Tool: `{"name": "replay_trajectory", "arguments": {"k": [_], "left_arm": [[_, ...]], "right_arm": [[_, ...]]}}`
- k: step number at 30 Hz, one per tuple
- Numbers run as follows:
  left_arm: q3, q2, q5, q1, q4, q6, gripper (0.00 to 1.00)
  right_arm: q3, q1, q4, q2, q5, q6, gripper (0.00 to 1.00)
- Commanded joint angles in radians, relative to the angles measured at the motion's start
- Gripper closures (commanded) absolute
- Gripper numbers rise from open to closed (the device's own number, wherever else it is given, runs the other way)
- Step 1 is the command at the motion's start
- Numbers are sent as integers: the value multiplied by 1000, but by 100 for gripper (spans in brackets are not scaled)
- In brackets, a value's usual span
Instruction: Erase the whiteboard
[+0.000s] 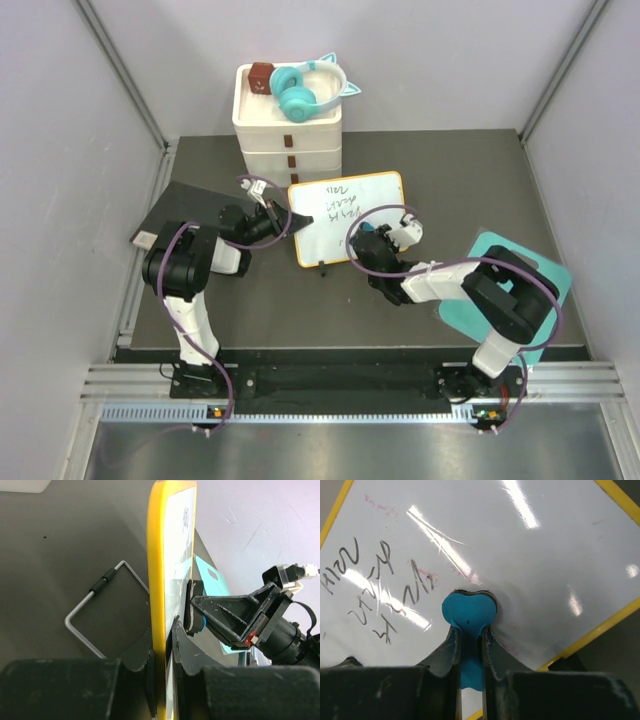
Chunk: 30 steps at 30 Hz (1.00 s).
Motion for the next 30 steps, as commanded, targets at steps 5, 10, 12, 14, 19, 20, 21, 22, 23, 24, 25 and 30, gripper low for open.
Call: {"name": "replay_trajectory", "arguments": {"k": [5,10,12,14,19,20,21,22,23,24,25,30], "left_arm": [[-49,27,49,-6,-115,171,100],[-52,27,51,-6,-105,163,100],[-50,27,52,-6,-107,163,100],[-52,27,51,-6,-107,165,100],[-52,28,54,-6,-110,169,100],[-53,30,55,-8,-107,166,100],[-56,33,55,-6,-99,165,100],[-58,34,55,-6,-98,166,100],[-59,36,55,-6,-98,163,100],[-59,39,57,-8,-93,163,100],[-58,39,57,-6,-93,163,100],[-55,37,61,-6,-96,162,100]], "right_arm": [[-30,89,-513,125,-66,115,100],[-3,91,-535,132,-65,107,100],[1,92,-529,132,-72,92,100],[-10,91,-539,128,-83,119,100],[-90,66,-484,64,-97,133,100],[-84,63,-495,43,-77,124,100],[-76,61,-530,35,-65,115,100],[-69,55,-529,26,-60,100,100],[-65,40,-527,17,-59,86,100],[-64,34,-513,13,-60,60,100],[-58,28,-500,13,-63,41,100],[31,26,-446,59,-91,-98,100]]}}
